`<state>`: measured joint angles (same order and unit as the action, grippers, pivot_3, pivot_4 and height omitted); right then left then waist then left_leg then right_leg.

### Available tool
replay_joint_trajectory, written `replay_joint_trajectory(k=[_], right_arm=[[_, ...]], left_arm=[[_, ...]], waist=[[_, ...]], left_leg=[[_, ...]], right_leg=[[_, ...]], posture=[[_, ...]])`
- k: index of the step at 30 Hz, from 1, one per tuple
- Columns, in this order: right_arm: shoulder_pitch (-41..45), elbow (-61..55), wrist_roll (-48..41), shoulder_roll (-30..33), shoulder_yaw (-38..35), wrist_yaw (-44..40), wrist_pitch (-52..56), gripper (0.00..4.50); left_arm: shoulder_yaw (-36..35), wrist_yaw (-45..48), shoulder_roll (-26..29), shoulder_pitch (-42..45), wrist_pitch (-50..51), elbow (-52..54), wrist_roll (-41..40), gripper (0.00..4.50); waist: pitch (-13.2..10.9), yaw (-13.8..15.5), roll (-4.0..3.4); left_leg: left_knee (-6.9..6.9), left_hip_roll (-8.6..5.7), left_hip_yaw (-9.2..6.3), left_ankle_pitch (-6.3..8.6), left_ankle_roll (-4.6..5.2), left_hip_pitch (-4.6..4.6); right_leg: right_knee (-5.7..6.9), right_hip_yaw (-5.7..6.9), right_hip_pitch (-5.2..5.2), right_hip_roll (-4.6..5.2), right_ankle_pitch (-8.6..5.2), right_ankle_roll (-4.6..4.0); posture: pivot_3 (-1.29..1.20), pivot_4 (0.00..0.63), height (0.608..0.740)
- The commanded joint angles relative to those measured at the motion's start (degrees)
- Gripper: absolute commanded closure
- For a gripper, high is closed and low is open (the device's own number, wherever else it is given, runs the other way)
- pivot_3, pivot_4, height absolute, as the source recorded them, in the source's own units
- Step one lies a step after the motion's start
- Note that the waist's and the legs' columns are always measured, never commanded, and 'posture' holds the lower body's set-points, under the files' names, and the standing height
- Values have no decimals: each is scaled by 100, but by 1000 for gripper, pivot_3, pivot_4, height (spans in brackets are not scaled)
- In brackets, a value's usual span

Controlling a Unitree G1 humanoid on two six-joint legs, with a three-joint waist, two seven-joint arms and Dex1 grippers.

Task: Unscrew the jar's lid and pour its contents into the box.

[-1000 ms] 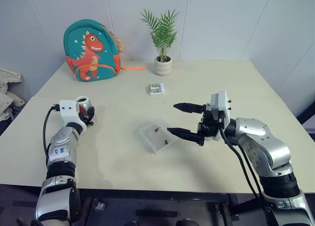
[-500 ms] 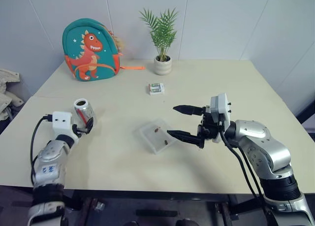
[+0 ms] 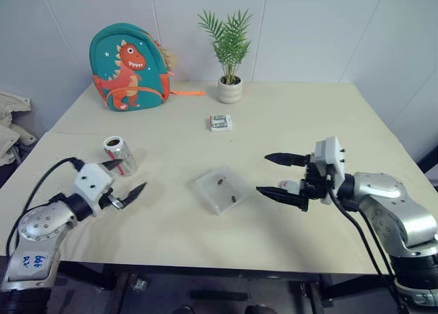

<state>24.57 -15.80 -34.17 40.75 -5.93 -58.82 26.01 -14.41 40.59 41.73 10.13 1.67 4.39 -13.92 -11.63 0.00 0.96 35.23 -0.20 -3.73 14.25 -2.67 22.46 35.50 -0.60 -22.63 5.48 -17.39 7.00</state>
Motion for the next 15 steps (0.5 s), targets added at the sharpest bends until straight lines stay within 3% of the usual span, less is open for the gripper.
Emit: replay_joint_trajectory(k=[1, 6, 11, 15], right_arm=[[-151, -165, 34, 308, -298, -174, -215, 0], [-477, -261, -31, 574, -495, -225, -117, 0], [-960, -489, -31, 667, -729, -158, -182, 0], [-875, -271, 67, 641, -774, -98, -291, 0]], left_arm=[[249, 1040, 235, 424, -221, 18, -472, 24], [490, 2111, 391, 973, 69, -423, -929, 24], [365, 2139, 432, 973, 395, -361, -1037, 24], [132, 2101, 502, 668, 529, -130, -1110, 24]], waist=[[0, -2, 0], [-2, -43, -3], [-2, -39, -4], [-3, -44, -4]], left_leg=[[0, 0, 0, 0, 0, 1], [-1, 3, 12, 1, 2, -6], [-1, 7, 13, 2, 3, -5], [2, 7, 16, 2, 3, -8]], right_leg=[[0, 1, 0, -3, 0, 0], [3, -6, 0, -9, 0, 0], [4, -7, -1, -13, 0, 1], [7, -13, 0, -13, 2, 4]], posture=[[0, 150, 740], [0, 150, 740], [0, 150, 740], [0, 150, 740]])
